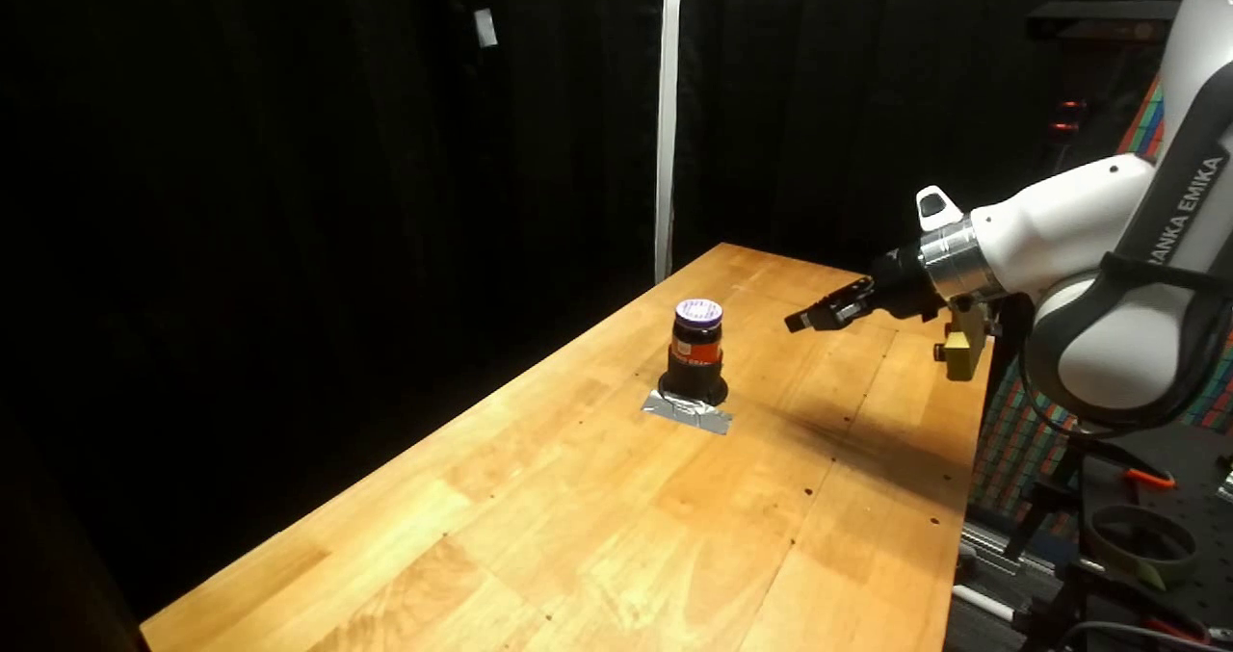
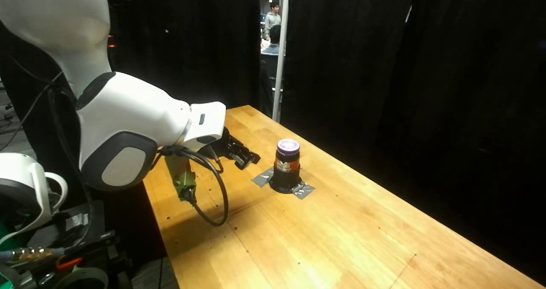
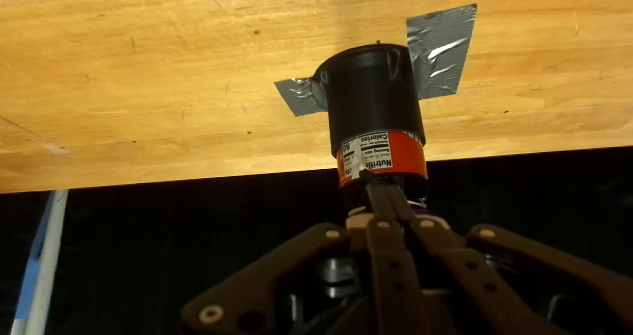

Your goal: Put the elastic around the bottle

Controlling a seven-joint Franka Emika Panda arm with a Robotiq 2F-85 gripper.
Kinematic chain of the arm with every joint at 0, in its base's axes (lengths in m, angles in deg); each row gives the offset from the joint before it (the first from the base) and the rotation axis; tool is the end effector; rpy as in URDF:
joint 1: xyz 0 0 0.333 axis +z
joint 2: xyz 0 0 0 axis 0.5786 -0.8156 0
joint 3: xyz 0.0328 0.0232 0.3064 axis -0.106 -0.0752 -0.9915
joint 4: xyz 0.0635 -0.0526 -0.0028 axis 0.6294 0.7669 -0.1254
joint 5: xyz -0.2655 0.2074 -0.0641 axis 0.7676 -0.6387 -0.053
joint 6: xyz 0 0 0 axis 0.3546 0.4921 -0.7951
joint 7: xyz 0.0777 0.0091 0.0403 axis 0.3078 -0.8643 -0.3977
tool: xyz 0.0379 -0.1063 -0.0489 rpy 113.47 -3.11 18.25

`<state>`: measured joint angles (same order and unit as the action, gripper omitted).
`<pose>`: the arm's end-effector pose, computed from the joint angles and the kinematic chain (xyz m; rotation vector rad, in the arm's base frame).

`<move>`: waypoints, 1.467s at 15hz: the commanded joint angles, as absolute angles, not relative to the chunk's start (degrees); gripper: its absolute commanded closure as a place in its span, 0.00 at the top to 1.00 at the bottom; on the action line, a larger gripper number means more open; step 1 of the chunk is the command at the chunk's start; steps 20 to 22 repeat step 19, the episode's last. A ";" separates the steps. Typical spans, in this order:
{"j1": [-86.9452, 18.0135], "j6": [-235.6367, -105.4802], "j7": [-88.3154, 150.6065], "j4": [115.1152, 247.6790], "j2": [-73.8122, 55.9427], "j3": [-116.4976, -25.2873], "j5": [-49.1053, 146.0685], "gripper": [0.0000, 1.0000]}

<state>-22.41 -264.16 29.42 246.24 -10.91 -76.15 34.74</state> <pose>0.4251 0.0786 0.2690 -2.7609 0.0018 -1.3528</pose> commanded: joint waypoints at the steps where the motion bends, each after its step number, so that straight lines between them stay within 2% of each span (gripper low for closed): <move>1: -24.53 -251.59 26.27 246.16 -4.22 -77.01 36.18 0.04; 2: -24.42 -247.95 25.25 246.60 -3.98 -76.80 36.15 0.04; 3: -24.07 -243.07 24.07 250.05 0.82 -76.54 35.06 0.08; 4: -23.04 -238.26 22.19 246.92 -0.93 -75.98 33.15 0.30; 5: -21.34 -233.15 18.05 246.23 0.63 -75.15 28.19 0.30; 8: -12.06 -220.91 3.88 247.39 8.05 -63.62 14.97 0.52; 14: -9.74 -221.05 4.90 246.33 4.75 -53.47 22.39 0.98; 18: -6.37 -220.81 5.44 246.34 5.46 -48.17 24.36 1.00; 22: -8.52 -220.86 4.63 246.32 4.53 -50.59 23.36 1.00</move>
